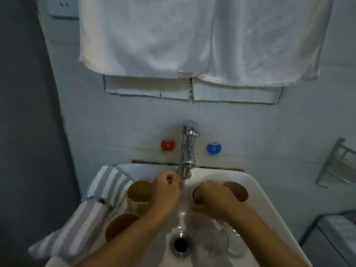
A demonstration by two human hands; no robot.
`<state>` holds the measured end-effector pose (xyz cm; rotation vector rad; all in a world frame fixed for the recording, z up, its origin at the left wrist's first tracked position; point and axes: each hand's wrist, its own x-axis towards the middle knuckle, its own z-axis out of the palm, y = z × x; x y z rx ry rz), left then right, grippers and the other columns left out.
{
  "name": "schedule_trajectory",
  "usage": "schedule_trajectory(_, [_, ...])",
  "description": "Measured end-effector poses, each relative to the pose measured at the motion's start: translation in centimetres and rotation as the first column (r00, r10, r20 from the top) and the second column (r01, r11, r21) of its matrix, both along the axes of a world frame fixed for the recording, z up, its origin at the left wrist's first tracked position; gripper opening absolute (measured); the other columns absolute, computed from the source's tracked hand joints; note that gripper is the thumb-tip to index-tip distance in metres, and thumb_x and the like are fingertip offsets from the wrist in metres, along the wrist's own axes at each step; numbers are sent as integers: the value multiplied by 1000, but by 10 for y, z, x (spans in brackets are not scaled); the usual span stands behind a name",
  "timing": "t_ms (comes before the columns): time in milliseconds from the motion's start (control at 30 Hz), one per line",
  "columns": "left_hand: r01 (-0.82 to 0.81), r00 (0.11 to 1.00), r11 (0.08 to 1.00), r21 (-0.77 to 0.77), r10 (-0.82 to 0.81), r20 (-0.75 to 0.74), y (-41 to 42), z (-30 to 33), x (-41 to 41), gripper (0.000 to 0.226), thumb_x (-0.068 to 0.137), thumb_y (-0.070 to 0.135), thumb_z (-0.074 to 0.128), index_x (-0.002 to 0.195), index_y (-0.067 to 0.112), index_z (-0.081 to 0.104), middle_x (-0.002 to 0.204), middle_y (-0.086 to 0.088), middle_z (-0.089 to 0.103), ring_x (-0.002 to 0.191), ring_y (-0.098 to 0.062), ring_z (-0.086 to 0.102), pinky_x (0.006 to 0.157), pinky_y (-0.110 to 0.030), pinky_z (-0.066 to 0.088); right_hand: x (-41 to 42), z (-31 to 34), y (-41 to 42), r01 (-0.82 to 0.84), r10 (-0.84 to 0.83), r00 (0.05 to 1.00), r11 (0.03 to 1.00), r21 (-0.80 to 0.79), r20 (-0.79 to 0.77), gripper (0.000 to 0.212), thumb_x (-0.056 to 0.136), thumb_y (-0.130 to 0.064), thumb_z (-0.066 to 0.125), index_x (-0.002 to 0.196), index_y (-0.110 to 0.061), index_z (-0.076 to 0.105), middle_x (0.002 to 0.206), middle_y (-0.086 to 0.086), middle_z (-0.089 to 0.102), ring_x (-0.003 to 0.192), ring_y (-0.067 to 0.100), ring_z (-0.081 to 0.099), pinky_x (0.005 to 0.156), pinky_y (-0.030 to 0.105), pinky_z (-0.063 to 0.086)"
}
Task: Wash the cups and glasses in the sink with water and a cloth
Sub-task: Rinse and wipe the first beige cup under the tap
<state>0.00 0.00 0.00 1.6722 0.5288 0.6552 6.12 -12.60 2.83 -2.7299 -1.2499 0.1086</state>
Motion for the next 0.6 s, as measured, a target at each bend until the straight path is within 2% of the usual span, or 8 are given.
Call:
schedule_trajectory(133, [-33, 998, 997, -74, 37, 56, 12, -9, -1, 16, 99, 19, 53, 89, 11, 64, 74, -3, 62, 60, -12, 54, 56, -25, 45, -1, -15, -3, 25, -36, 994, 994, 109, 105, 18, 95, -35, 57, 83, -24, 65, 86, -6, 60, 82, 11, 60, 81, 29, 54])
schedule_trajectory(233, [0, 997, 995, -102, 7, 71, 15, -11, -2, 13, 98, 18, 55, 93, 10, 64, 72, -3, 62, 56, -11, 54, 51, -21, 45, 4, -15, -7, 66, -87, 994, 960, 271, 68, 23, 97, -40, 55, 85, -25, 68, 78, -8, 63, 73, 4, 60, 72, 21, 54])
schedule_trajectory(333, [-3, 996, 999, -33, 6, 85, 11, -10, -7, 11, 98, 18, 56, 92, 13, 63, 72, -1, 62, 56, -10, 55, 51, -19, 45, 2, -13, -11, 183, -181, 982, 883, 432, -46, 18, 96, -40, 57, 82, -31, 66, 73, -11, 63, 67, 2, 60, 63, 13, 47])
schedule_trajectory(467, [-60, 987, 995, 81, 47, 152, 6, -3, -13, 12, 98, 22, 55, 89, 18, 62, 74, 1, 64, 60, -9, 58, 54, -22, 47, -1, -11, -13, 274, -238, 961, 787, 553, -138, 19, 97, -40, 55, 84, -31, 66, 74, -12, 64, 68, 1, 59, 57, 12, 39])
schedule_trajectory(533, [-162, 964, 961, 224, 107, 242, 7, 5, -15, 12, 97, 29, 55, 89, 23, 61, 74, 3, 65, 63, -9, 60, 55, -25, 51, -2, -10, -13, 320, -237, 947, 753, 575, -216, 21, 98, -38, 55, 82, -29, 66, 73, -11, 64, 68, 1, 59, 55, 12, 36])
schedule_trajectory(600, [-242, 920, 916, 320, 112, 375, 6, 18, -17, 10, 96, 33, 55, 94, 25, 60, 78, 6, 65, 68, -7, 61, 57, -23, 52, -2, -9, -12, 356, -214, 931, 706, 612, -294, 22, 97, -34, 57, 78, -28, 65, 75, -10, 65, 70, 2, 59, 56, 13, 36])
